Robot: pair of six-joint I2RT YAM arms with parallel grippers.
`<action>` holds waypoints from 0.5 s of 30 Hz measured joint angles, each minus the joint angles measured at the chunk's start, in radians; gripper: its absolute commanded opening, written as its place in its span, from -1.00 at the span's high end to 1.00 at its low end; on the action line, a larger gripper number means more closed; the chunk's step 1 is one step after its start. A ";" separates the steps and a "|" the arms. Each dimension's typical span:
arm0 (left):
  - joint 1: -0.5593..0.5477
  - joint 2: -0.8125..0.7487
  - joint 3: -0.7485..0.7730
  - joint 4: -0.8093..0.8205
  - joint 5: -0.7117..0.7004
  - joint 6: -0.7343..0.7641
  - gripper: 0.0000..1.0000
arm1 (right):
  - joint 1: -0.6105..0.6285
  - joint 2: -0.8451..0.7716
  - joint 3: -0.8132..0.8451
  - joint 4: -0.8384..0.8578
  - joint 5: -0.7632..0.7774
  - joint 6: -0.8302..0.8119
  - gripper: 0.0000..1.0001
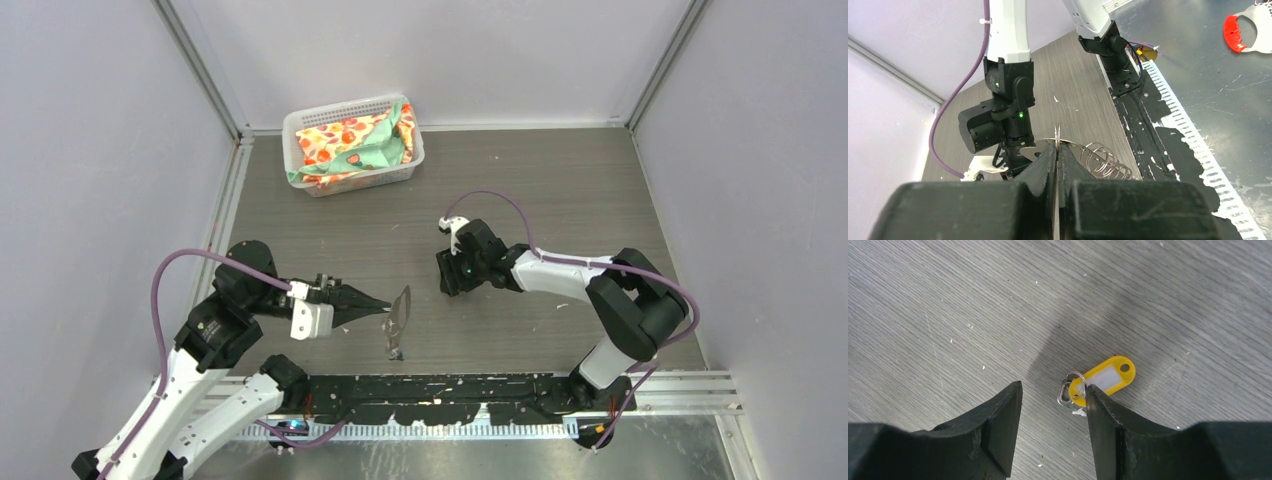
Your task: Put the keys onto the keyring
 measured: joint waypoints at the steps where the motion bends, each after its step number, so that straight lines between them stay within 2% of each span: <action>1: 0.000 0.000 0.000 0.000 0.000 0.000 0.99 | 0.000 0.006 0.000 0.000 -0.001 0.000 -0.09; 6: 0.000 0.000 0.000 0.000 0.000 0.000 0.99 | 0.001 0.021 0.010 0.006 -0.003 0.002 -0.10; 11: 0.000 0.000 0.000 0.000 0.000 0.000 0.99 | 0.007 0.031 0.022 0.005 0.001 0.005 0.07; 15: 0.000 0.000 0.000 0.000 0.000 0.000 0.99 | 0.008 0.038 0.030 -0.003 0.002 0.006 0.07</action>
